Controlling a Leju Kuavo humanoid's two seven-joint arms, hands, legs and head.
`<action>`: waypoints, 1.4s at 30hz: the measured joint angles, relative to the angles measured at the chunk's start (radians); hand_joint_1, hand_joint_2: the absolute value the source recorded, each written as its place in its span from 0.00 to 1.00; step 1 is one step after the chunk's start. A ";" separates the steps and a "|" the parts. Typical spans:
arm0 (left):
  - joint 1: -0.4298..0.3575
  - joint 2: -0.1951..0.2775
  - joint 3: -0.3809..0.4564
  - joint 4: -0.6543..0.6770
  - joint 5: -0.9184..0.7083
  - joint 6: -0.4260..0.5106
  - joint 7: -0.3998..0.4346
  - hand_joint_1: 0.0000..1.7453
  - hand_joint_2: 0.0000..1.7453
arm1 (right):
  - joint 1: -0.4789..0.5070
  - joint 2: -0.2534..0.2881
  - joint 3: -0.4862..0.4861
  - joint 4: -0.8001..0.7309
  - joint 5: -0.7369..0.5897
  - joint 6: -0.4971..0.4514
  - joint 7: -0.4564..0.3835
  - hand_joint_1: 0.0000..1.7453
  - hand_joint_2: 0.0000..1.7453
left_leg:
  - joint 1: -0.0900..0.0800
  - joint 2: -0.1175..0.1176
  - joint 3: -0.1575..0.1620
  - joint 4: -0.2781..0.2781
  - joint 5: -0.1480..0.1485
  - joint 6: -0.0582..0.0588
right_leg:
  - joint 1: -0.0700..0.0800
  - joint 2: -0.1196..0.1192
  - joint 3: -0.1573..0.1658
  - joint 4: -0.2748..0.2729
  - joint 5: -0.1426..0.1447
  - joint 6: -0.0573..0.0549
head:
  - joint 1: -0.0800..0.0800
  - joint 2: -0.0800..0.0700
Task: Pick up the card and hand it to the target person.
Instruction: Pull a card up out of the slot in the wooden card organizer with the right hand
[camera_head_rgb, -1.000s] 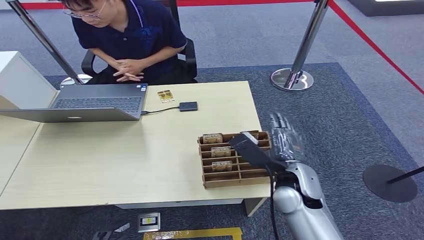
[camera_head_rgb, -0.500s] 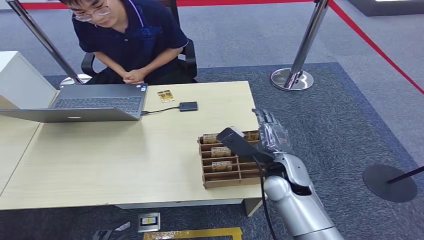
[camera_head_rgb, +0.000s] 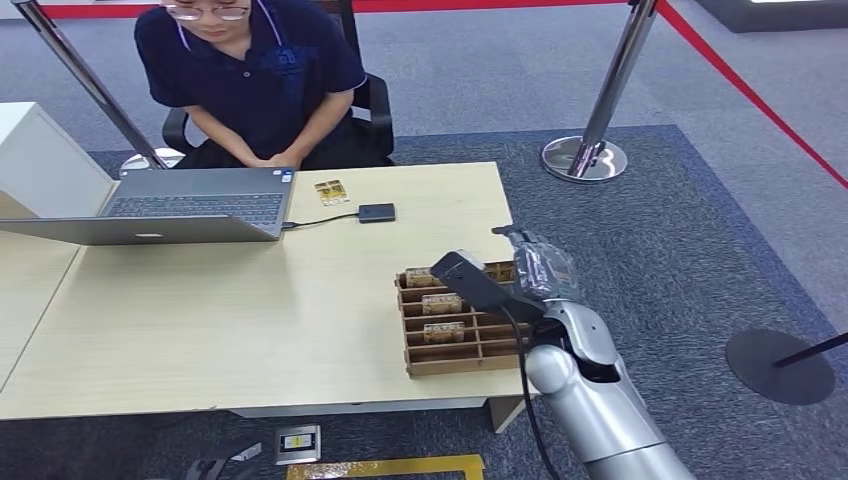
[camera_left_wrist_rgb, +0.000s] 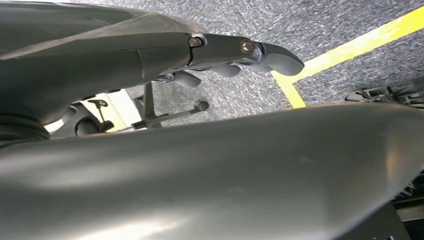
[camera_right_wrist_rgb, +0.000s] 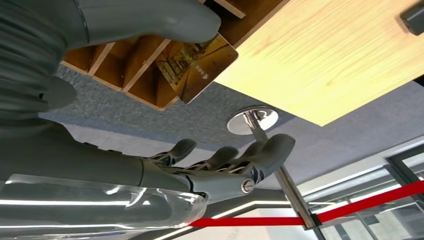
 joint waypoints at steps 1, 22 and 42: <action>0.000 0.000 -0.001 0.000 0.000 0.000 0.000 0.00 0.00 | -0.001 -0.001 0.001 0.002 0.003 0.000 0.003 0.26 1.00 | 0.000 0.000 0.000 0.000 0.000 0.000 | 0.000 0.000 0.000 0.000 0.000 0.000 | 0.000 0.000; -0.004 -0.002 -0.008 0.000 -0.002 -0.002 0.004 0.00 0.00 | -0.011 -0.007 0.013 0.038 0.045 0.003 0.042 0.38 1.00 | 0.000 0.000 0.000 0.000 0.000 -0.001 | 0.000 0.000 0.000 0.001 0.000 0.000 | 0.000 0.000; -0.014 -0.004 -0.017 0.001 -0.008 -0.007 0.011 0.00 0.00 | -0.031 -0.002 0.015 0.074 0.047 0.005 0.041 0.42 1.00 | 0.000 0.000 0.000 0.000 0.000 -0.001 | 0.000 0.000 0.000 0.001 0.000 0.000 | 0.000 0.000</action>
